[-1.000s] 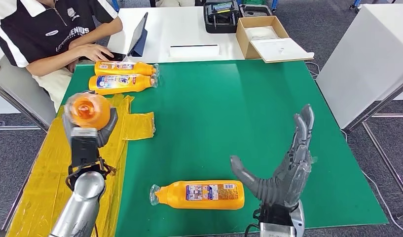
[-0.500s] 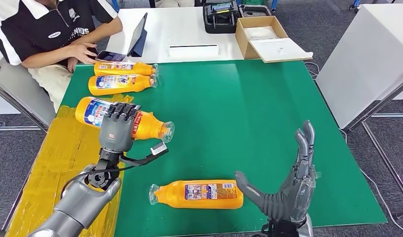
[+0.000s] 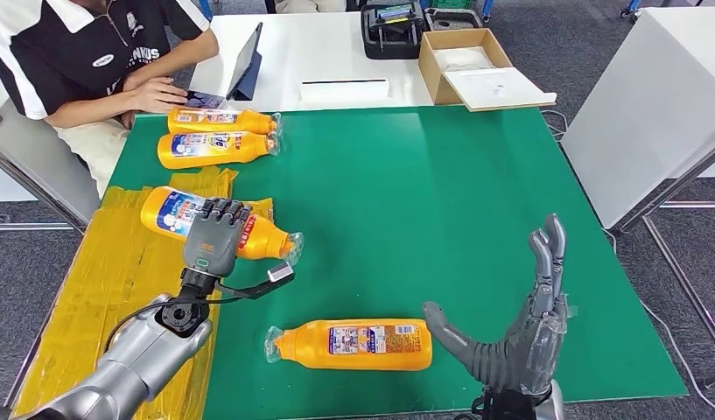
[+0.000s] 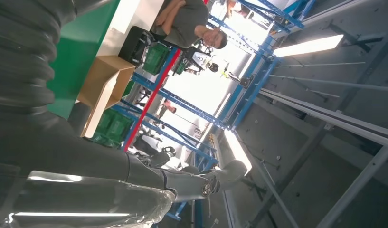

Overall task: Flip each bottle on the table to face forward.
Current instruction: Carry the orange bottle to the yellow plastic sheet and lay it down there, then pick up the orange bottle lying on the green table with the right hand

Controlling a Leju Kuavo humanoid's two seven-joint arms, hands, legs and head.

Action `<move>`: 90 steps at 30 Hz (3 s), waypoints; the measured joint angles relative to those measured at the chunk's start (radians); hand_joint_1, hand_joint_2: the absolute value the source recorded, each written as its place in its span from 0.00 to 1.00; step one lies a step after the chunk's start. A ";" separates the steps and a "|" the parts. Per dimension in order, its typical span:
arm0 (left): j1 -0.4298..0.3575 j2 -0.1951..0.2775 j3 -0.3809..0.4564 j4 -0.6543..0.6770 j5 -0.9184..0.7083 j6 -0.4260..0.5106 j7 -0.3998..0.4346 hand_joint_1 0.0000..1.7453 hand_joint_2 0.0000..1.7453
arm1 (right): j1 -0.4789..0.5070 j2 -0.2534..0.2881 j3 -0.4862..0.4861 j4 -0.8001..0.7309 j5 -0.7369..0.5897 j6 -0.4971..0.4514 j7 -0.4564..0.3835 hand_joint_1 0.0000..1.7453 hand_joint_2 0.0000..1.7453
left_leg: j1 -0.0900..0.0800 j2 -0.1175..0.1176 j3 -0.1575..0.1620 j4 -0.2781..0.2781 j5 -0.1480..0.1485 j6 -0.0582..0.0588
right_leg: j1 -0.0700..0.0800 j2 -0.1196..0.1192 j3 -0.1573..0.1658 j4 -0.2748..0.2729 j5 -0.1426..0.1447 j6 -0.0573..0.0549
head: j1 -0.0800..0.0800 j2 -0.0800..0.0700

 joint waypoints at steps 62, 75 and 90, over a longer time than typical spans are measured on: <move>-0.057 -0.110 0.380 0.171 0.036 -0.290 -0.060 0.00 1.00 | -0.013 -0.019 0.000 0.000 0.112 0.040 0.128 0.00 1.00 | 0.000 0.000 0.000 0.000 0.000 0.000 | 0.000 0.000 0.000 0.000 0.000 0.000 | 0.000 0.000; 0.235 -0.127 0.467 -0.527 0.927 -0.371 -0.443 0.00 1.00 | -0.044 0.016 0.030 0.160 0.532 0.469 0.459 0.00 1.00 | 0.000 0.000 0.001 0.000 -0.004 -0.003 | 0.000 0.002 0.000 0.000 -0.004 0.000 | 0.000 0.000; 0.168 -0.216 0.356 -0.530 0.879 -0.363 -0.430 0.00 1.00 | -0.056 -0.002 0.127 0.335 0.541 0.581 0.515 0.00 1.00 | 0.000 -0.002 0.001 0.000 -0.003 -0.002 | 0.000 0.000 0.001 0.000 -0.003 0.001 | 0.000 0.000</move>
